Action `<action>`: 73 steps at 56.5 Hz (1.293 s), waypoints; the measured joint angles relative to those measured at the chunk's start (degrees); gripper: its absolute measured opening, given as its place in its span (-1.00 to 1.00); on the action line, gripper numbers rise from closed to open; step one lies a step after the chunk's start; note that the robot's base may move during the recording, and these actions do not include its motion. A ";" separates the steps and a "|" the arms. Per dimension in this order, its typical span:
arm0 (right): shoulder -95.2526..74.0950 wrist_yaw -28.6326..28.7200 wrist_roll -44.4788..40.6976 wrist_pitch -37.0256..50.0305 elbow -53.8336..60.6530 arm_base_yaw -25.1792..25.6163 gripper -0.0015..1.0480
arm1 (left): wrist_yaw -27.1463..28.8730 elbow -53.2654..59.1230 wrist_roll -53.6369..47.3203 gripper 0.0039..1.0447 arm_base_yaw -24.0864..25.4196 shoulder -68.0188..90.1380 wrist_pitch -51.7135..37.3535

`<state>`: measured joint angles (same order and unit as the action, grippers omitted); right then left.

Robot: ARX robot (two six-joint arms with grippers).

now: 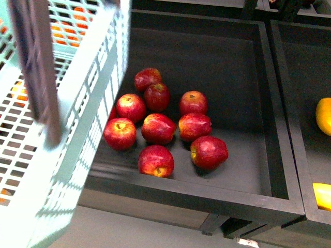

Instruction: Pick mango and avocado into basket

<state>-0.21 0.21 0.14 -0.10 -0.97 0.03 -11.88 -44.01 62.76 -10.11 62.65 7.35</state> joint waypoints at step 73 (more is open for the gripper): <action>-1.46 -3.93 2.12 -3.04 -0.96 -0.94 0.83 | -4.63 -30.27 -4.66 -0.66 -23.28 30.38 2.16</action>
<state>-1.67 -3.73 2.26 -3.14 -1.93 -0.91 -16.51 -74.28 58.11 -33.39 93.03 9.52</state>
